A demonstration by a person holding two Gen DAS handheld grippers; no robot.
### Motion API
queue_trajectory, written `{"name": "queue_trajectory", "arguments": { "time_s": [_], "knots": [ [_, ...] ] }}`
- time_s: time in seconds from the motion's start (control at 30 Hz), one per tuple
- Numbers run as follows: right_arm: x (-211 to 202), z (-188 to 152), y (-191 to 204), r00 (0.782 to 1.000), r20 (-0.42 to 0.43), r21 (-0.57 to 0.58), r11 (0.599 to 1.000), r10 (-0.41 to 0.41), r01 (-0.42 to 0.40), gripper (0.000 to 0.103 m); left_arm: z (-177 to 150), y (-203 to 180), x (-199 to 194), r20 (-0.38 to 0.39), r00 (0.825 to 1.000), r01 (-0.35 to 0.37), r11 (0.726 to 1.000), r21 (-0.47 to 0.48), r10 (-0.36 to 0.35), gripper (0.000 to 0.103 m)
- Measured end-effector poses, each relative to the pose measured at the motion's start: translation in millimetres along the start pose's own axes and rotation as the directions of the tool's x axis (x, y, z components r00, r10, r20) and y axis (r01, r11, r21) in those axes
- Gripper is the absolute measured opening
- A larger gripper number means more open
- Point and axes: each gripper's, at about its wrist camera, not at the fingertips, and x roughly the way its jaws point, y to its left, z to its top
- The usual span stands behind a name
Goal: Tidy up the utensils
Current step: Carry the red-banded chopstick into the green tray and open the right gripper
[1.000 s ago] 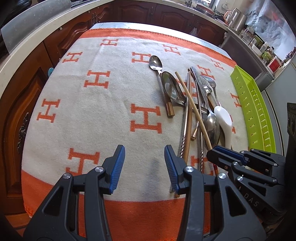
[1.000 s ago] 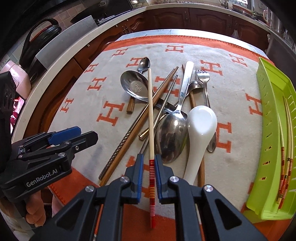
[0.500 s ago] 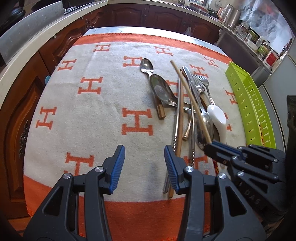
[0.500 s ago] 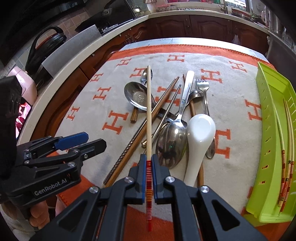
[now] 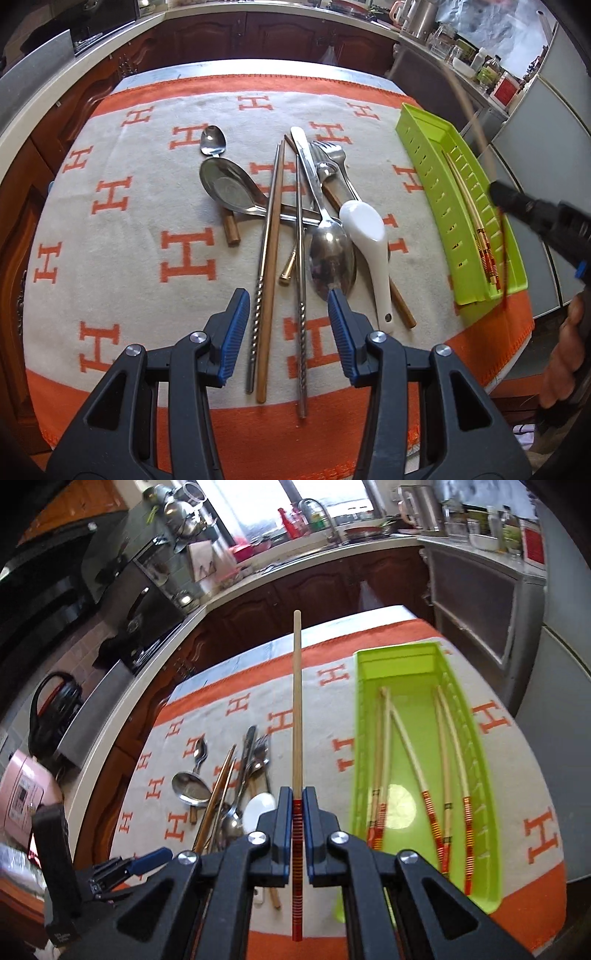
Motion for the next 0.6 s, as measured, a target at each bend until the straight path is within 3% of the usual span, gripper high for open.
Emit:
{"name": "queue_trajectory", "arguments": {
  "time_s": [0.23, 0.4, 0.6],
  "knots": [
    [0.7, 11.4, -42.1, 0.994, -0.013, 0.089, 0.99, -0.107, 0.107, 0.005, 1.1, -4.9, 15.8, -0.043, 0.999, -0.024, 1.0, -0.015, 0.023, 0.041],
    [12.6, 7.9, -52.6, 0.989, -0.06, 0.101, 0.985, -0.136, 0.141, 0.006, 2.4, -2.5, 22.6, -0.065, 0.997, -0.034, 0.999, -0.034, 0.031, 0.029],
    [17.4, 2.9, -56.3, 0.986, -0.09, 0.103, 0.983, -0.14, 0.15, 0.007, 3.5, -3.2, 25.6, -0.074, 0.997, -0.039, 0.998, -0.041, 0.036, 0.028]
  ]
}}
